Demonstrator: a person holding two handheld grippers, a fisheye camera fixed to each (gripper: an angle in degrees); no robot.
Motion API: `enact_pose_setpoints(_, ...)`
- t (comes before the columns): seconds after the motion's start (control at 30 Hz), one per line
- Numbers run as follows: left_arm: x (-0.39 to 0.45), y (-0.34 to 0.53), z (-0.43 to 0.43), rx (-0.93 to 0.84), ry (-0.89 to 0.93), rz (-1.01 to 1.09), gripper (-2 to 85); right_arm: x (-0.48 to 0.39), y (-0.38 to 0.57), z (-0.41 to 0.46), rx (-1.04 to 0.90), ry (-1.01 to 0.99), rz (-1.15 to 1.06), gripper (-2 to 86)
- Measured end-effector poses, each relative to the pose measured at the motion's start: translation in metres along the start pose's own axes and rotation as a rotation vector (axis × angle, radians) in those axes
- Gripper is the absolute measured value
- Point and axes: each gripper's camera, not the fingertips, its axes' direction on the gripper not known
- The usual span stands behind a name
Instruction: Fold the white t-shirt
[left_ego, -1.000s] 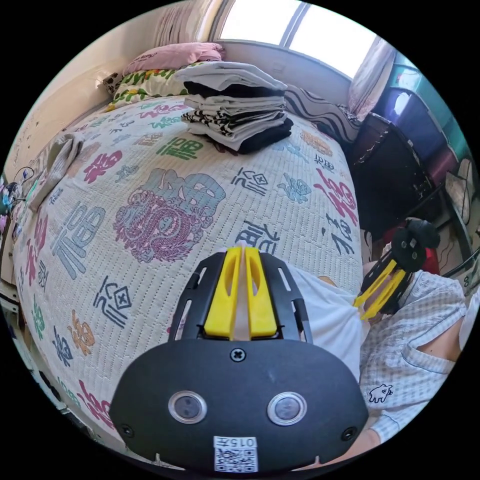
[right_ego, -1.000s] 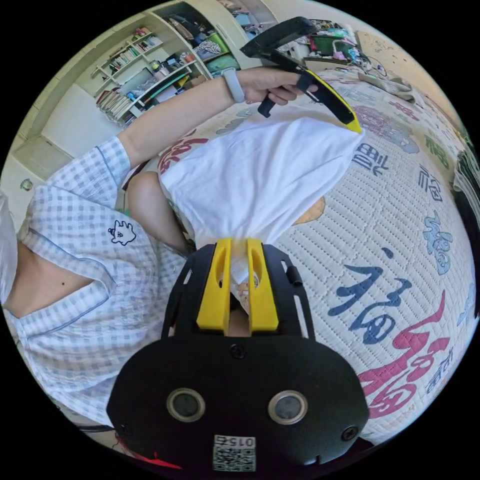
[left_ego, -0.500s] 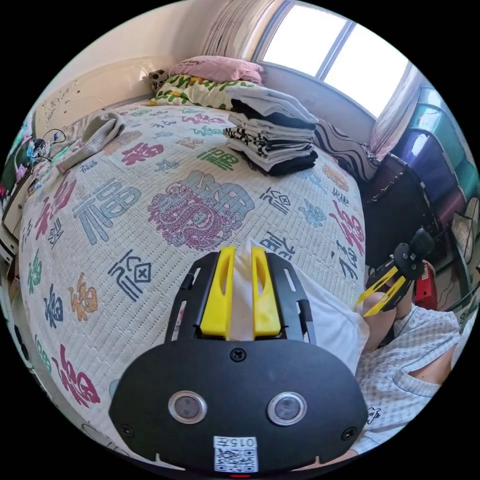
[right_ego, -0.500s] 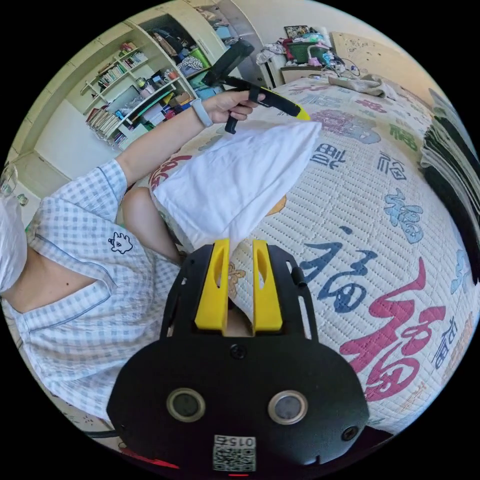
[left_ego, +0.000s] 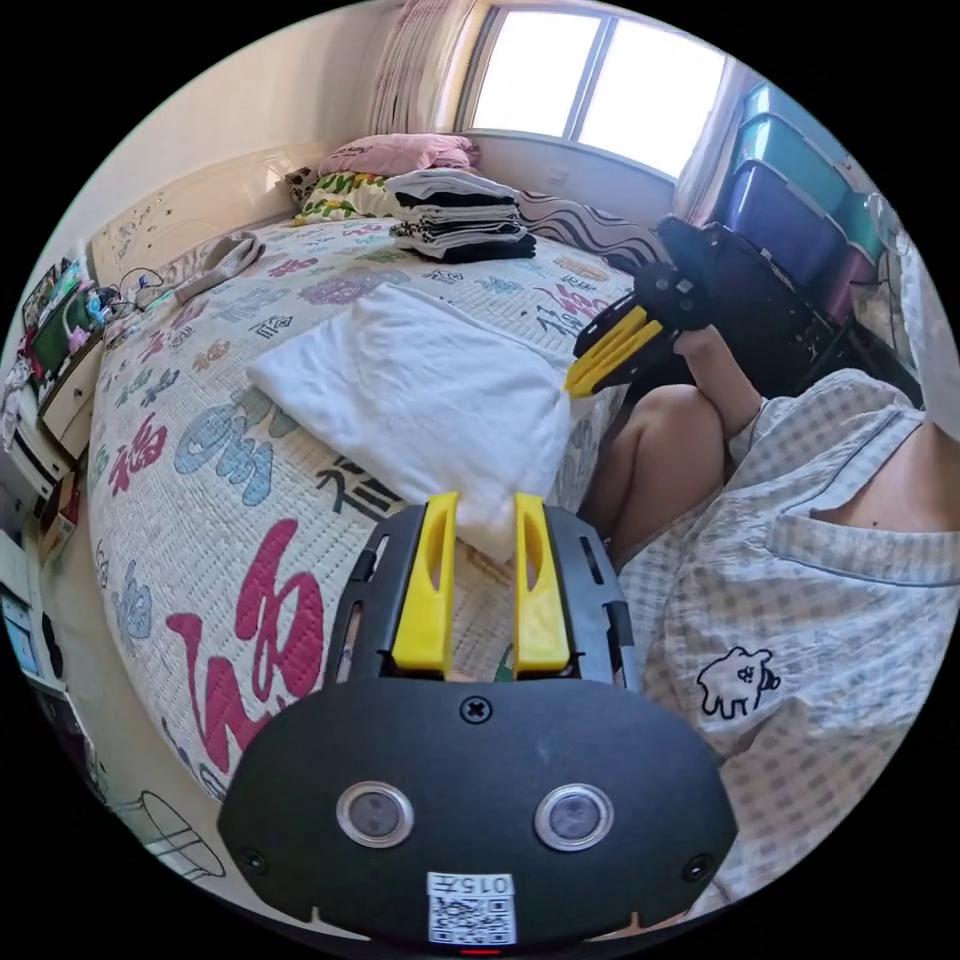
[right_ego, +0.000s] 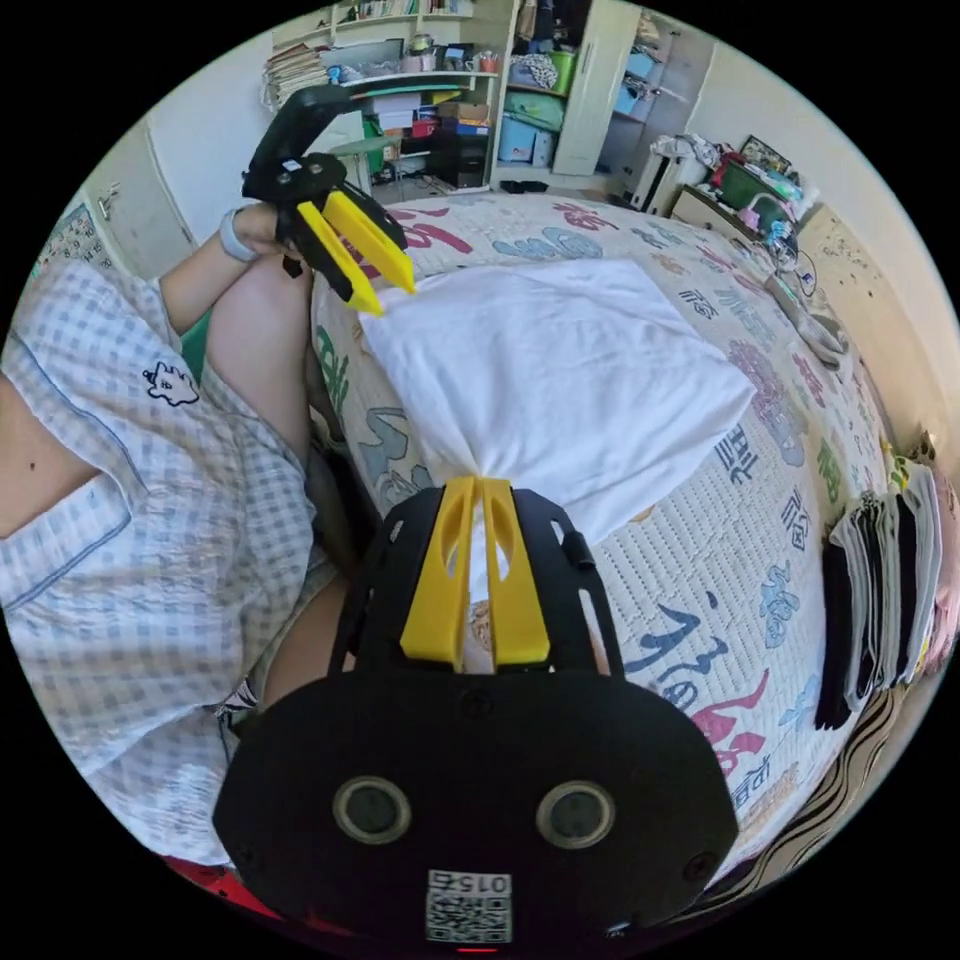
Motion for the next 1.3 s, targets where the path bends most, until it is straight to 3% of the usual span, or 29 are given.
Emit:
enact_pose_setpoints(0.13,0.015,-0.002,-0.009,-0.035,-0.077,0.102,2.0,0.02,0.018,-0.014,0.063,-0.101,0.066,-0.7)
enact_pose_setpoints(0.3,0.008,0.009,-0.023,-0.077,-0.085,0.117,0.6,0.033,0.014,0.01,-0.087,-0.165,0.08,-0.8)
enact_pose_setpoints(0.37,0.0,0.009,-0.025,-0.094,-0.062,0.091,0.9,0.04,0.014,0.003,-0.055,-0.199,0.065,-0.5)
enact_pose_setpoints(0.47,-0.023,0.014,-0.055,-0.022,0.066,0.046,2.7,0.067,0.03,-0.035,0.166,-0.263,0.12,0.8)
enact_pose_setpoints(0.53,-0.067,0.018,-0.101,0.169,0.196,-0.054,5.3,0.105,0.048,-0.068,0.398,-0.265,0.25,5.4)
enact_pose_setpoints(0.63,-0.139,0.015,-0.143,0.329,0.178,-0.217,7.9,0.167,0.055,-0.082,0.558,-0.285,0.435,8.7)
enact_pose_setpoints(0.77,-0.221,-0.004,-0.134,0.343,0.171,-0.374,10.2,0.245,0.039,-0.052,0.477,-0.386,0.623,12.8)
enact_pose_setpoints(1.0,-0.341,-0.015,-0.036,0.315,0.498,-0.688,11.4,0.331,0.019,0.024,0.473,-0.644,0.738,12.0)
enact_pose_setpoints(1.3,-0.358,-0.042,-0.015,0.236,0.562,-0.624,6.7,0.361,-0.02,0.045,0.395,-0.764,0.614,8.3)
